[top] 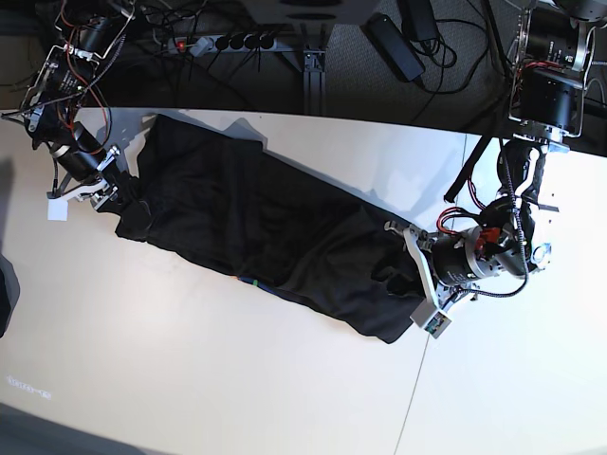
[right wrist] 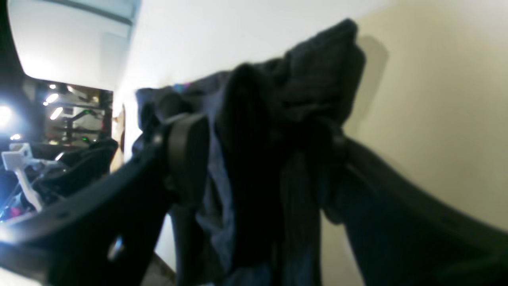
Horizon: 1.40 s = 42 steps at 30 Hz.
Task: Fold the T-shirt properly
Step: 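Drag the folded bundle with the right gripper and release it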
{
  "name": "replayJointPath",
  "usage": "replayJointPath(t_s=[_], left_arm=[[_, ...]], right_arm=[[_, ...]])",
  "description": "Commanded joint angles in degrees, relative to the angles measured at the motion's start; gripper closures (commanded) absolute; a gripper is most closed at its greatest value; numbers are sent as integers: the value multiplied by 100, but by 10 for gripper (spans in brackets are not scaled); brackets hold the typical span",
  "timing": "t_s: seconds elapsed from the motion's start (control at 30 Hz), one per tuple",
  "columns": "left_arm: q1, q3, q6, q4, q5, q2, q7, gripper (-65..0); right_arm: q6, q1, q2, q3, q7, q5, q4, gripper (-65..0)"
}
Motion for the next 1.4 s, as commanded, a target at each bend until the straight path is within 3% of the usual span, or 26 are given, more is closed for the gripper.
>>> replayJointPath(t_s=[0.0, 0.5, 0.53, 0.7, 1.0, 1.13, 1.37], left_arm=[[-122, -35, 42, 94, -79, -44, -105, -259], [-125, -216, 44, 94, -76, -136, -125, -259], [-122, -286, 44, 94, -79, -136, -125, -259], [-122, -710, 42, 94, -125, -136, -98, -259], [-122, -960, 44, 94, -254, -138, 57, -258], [-120, -960, 46, 94, -280, -186, 376, -258], [-107, -960, 48, 94, -667, -402, 369, -258]], right_arm=[[452, -20, 24, -28, -140, -81, -55, -375], [450, -20, 24, -898, -387, -61, -52, -367], [450, -20, 24, -898, -387, -61, -52, -331], [450, -20, 26, -896, -382, -61, -48, 0], [450, 98, 103, -861, -387, -179, -35, 0], [450, 297, 407, -645, -391, -328, -35, 0], [450, 391, 1392, -553, -409, -501, -37, 0]])
